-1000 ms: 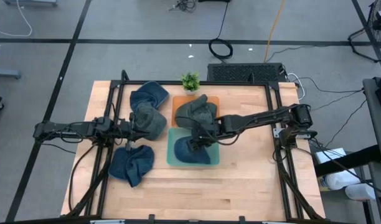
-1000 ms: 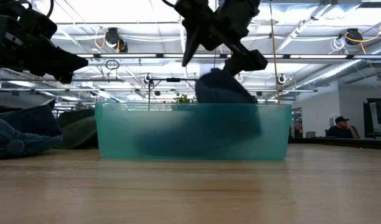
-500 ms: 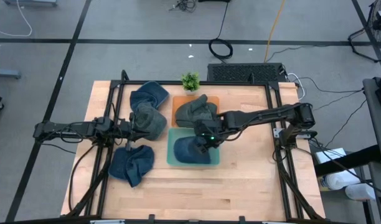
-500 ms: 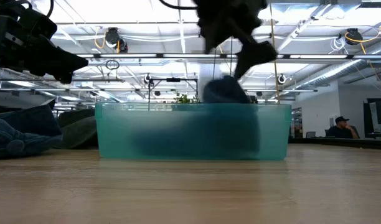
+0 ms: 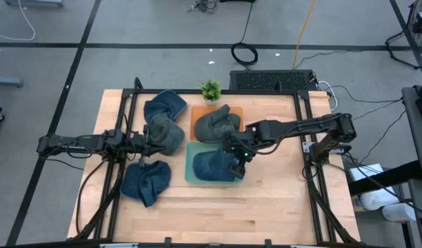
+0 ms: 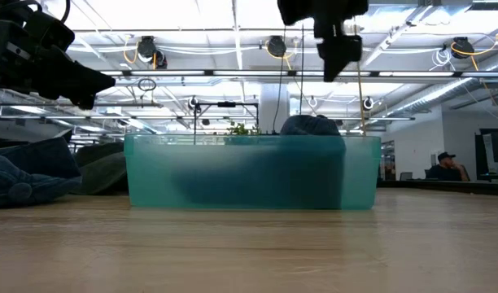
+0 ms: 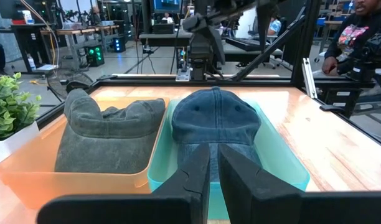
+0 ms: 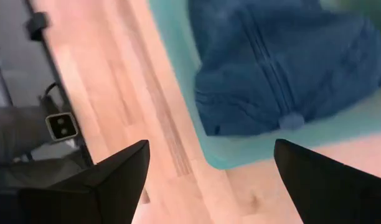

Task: Pick & Place hat
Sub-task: Put the bottom blue cap into the light blue bin

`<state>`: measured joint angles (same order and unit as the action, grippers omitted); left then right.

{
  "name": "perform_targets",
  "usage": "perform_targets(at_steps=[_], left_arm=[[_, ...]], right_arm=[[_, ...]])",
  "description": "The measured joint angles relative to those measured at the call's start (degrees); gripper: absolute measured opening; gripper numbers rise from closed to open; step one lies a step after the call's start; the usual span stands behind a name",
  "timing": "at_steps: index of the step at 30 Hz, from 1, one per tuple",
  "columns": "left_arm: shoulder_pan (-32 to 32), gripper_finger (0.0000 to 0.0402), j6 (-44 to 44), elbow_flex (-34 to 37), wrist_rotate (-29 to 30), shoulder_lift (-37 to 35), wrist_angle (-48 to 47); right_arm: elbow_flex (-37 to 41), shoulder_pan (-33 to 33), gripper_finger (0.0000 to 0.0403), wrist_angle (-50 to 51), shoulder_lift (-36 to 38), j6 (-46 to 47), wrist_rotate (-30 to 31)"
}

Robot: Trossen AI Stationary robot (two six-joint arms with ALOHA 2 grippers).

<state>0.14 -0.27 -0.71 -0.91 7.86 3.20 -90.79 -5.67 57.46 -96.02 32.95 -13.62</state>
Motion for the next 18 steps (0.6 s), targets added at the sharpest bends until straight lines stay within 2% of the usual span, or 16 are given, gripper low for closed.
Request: perform_targets(at_steps=[6,18], left_arm=[[0.0,0.0037,0.0,0.0,0.0,0.0,0.0],[0.0,0.0037,0.0,0.0,0.0,0.0,0.0]], right_arm=[[-1.7,-0.7,0.033,-0.7,0.1,-12.3,-0.1],[-1.7,-0.9,0.0329,-1.0,0.1,-29.2,0.0]])
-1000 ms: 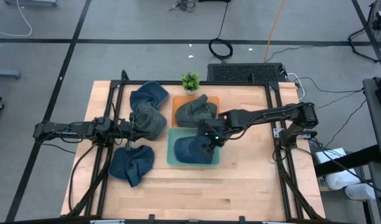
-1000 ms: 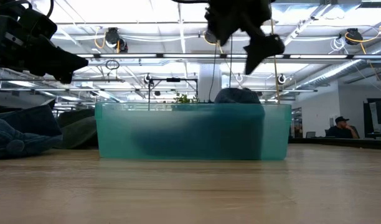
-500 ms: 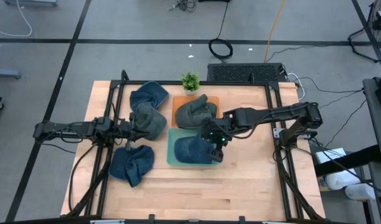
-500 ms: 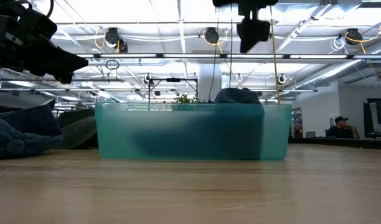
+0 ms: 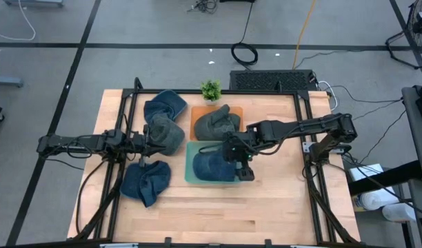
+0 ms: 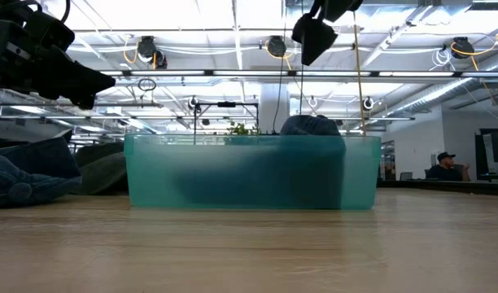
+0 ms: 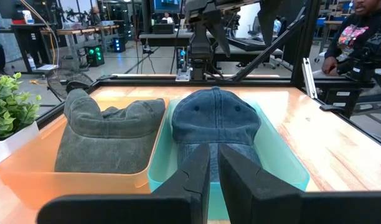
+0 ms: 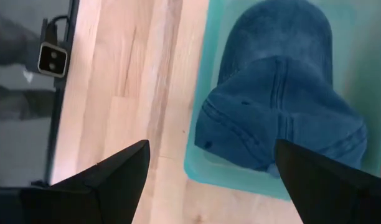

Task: Pick & Place hat
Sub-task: Put the bottom blue cap into the light blue bin

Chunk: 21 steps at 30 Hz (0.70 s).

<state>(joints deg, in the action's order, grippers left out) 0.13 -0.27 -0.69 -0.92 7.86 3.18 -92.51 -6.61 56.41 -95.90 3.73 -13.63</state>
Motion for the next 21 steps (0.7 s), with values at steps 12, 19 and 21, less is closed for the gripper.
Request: perform_targets(at_steps=[12,19,21], left_arm=[[0.0,0.0037,0.0,0.0,0.0,0.0,0.0],[0.0,0.0037,-0.1,0.0,0.0,0.0,0.0],[0.0,0.0037,-0.5,0.0,-0.4,0.0,0.4]], right_arm=[[0.0,0.0,0.0329,-4.4,0.0,-9.4,0.0],[0.0,0.0,0.0329,-5.7,0.0,-9.4,0.2],[0.0,0.0,0.0329,-6.3,0.0,-8.9,0.2]])
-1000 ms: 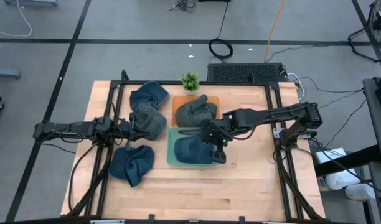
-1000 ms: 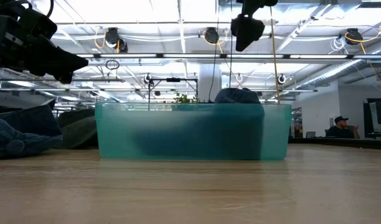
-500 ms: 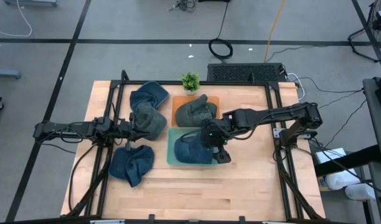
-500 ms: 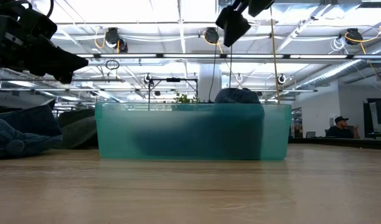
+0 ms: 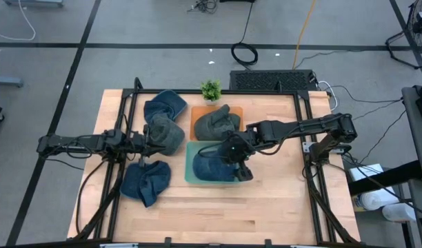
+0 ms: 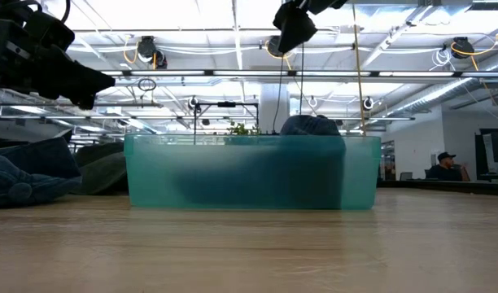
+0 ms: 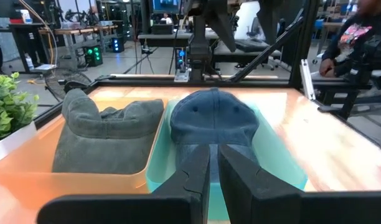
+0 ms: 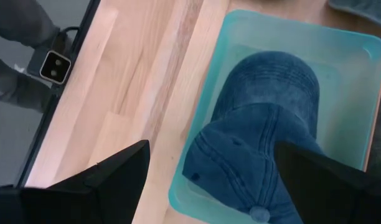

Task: Pick & Place hat
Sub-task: Put the bottom blue cap into the light blue bin

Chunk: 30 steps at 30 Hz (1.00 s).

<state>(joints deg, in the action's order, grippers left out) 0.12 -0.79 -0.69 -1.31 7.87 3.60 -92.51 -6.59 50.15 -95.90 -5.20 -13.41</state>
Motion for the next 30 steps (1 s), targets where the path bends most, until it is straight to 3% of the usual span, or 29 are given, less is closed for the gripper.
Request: perform_targets(at_steps=[7,16,30], left_arm=[[0.0,0.0037,-11.3,0.0,-0.1,0.0,8.3],[0.0,0.0037,-22.3,0.0,-0.1,0.0,17.3],[0.0,0.0037,-27.5,0.0,0.2,0.0,26.9]], right_arm=[[0.0,0.0,0.0329,-2.2,0.0,4.6,0.1],[0.0,0.2,0.0329,-2.4,0.0,3.8,0.1],[0.0,0.2,0.0329,-3.8,0.0,-1.2,0.1]])
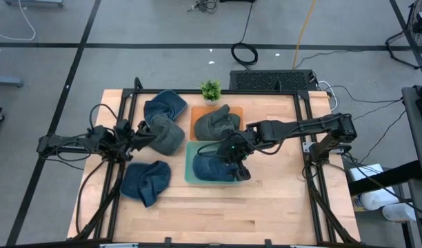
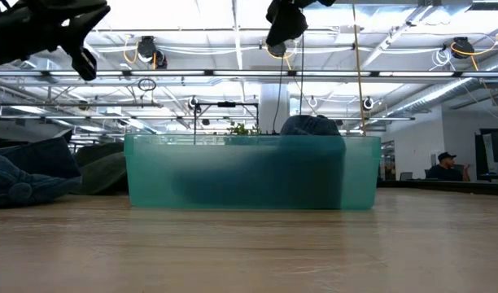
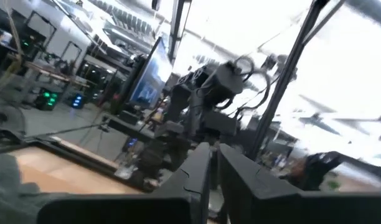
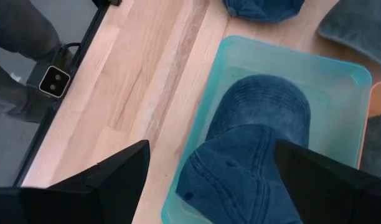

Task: Pick & Place hat
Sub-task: Put the bottom blue cap into the light blue bin

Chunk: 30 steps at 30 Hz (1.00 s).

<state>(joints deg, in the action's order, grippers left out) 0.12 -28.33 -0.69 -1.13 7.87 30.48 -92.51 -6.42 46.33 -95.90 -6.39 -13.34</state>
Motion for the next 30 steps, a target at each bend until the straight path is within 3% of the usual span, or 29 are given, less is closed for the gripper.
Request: perform_targets(at_steps=[9,13,16,22,30], left_arm=[[0.0,0.0037,-1.4,-0.2,-1.0,0.0,1.4],[0.0,0.0037,2.1,-4.0,-1.9,0.0,0.3],[0.0,0.0037,6.0,-9.3,-1.8,0.0,-7.8],[0.0,0.005,9.8,-23.5,0.2,2.2,-33.0],[0.0,0.0155,8.5,-38.6,4.8,10.2,-54.1]], right_arm=[[0.0,0.0,0.0329,-0.1,0.0,-5.0,0.0],[0.0,0.1,0.0329,-0.1,0.0,-6.5,0.0],[0.0,0.1,0.0329,-0.1,0.0,-6.5,0.0],[0.0,1.0,0.0329,0.0,0.0,-6.4,0.0],[0.0,1.6,0.0329,-0.1,0.0,-6.4,-0.2]])
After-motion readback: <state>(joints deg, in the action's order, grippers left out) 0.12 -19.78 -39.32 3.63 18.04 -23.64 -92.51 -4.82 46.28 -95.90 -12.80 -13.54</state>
